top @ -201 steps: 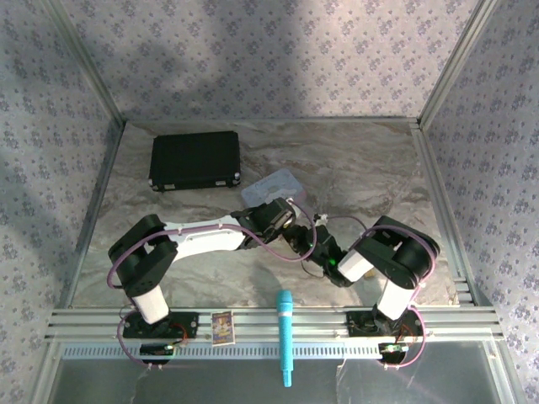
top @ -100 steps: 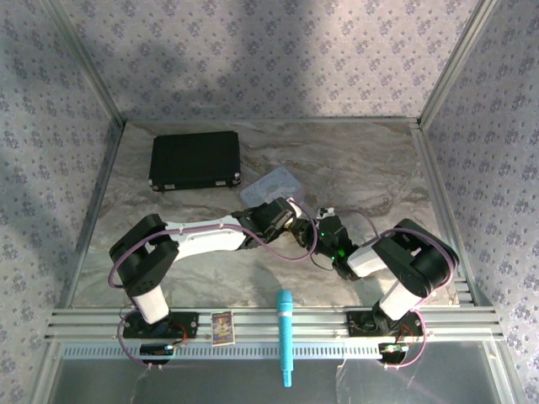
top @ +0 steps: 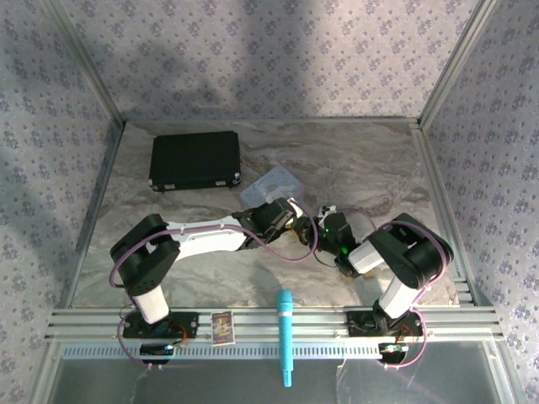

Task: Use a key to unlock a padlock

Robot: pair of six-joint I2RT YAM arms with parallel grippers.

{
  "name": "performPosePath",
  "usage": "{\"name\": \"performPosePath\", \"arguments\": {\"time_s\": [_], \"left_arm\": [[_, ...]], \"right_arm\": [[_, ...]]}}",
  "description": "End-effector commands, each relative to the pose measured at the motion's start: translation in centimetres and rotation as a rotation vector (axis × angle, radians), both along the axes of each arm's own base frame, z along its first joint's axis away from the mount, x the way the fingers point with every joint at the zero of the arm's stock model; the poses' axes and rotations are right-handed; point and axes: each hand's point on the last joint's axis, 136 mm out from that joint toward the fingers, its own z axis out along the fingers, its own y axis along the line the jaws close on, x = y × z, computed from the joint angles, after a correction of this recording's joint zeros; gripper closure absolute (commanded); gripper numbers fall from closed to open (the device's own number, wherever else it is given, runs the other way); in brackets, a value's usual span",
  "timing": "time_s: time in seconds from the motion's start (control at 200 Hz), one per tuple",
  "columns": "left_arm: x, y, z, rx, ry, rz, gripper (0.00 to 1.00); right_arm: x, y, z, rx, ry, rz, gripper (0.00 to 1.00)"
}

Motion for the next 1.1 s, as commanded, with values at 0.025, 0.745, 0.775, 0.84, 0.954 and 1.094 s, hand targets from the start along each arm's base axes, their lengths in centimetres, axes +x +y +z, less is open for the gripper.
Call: {"name": "performPosePath", "arguments": {"time_s": [0.025,0.745,0.775,0.84,0.954,1.094], "left_arm": [[-7.7,9.4,-10.0,0.408,0.391,-0.019,0.69],[-7.6,9.4,-9.9,0.409,0.381,-0.02,0.69],[-7.6,9.4,-9.9,0.41,0.38,-0.019,0.69],[-7.6,9.4,-10.0,0.41,0.378,-0.02,0.69],[-7.6,9.5,-10.0,0.415,0.378,-0.017,0.69],[-7.6,9.5,-10.1,0.416,0.377,-0.016,0.69]], "right_arm": [[2.3,-3.2,-1.2,0.008,0.061,-0.155,1.0],[3.0,-1.6,-1.5,0.043,0.043,-0.279,1.0],[3.1,-1.7,-1.4,0.041,0.04,-0.28,1.0],[3.3,-1.6,-1.4,0.029,0.04,-0.269,1.0],[3.7,-2.0,-1.6,0.016,0.047,-0.266,1.0],[4.0,-2.2,-1.9,0.016,0.044,-0.256,1.0]]}}
